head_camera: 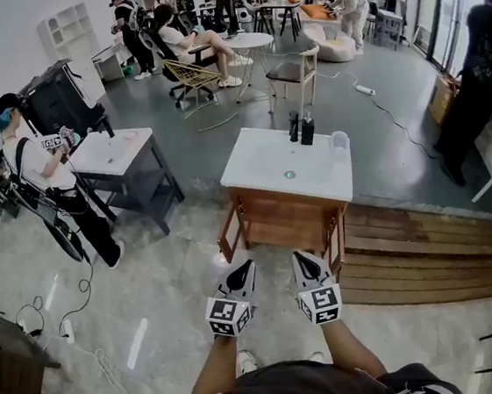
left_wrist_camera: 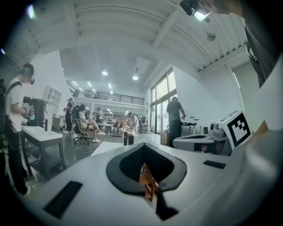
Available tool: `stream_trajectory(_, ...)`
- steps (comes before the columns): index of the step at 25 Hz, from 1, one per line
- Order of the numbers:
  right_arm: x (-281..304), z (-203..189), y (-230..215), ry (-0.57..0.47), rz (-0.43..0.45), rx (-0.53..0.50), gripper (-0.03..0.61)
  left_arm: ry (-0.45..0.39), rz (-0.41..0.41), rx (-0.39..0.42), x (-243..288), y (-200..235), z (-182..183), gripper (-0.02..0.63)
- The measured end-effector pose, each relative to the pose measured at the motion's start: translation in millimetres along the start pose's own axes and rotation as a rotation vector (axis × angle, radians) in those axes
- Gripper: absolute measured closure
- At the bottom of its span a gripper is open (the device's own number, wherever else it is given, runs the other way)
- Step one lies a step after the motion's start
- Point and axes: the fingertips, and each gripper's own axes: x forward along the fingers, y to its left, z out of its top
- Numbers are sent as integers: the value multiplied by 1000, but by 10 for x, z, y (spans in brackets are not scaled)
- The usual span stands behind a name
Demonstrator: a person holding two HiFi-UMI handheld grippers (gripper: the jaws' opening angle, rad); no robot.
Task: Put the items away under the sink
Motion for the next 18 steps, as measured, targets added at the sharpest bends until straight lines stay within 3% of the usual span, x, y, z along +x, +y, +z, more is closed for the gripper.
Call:
stream_trajectory(7, 136, 44, 260, -38, -56, 59, 555, 14, -43, 3, -209, 315, -42, 606)
stream_trajectory(12, 220, 83, 770, -31, -46, 89, 555, 21, -121, 35, -419, 503, -47, 606)
stream_trajectory(18, 350, -70, 1145, -1, -41, 69, 555, 30, -141, 0, -545, 753, -190, 606)
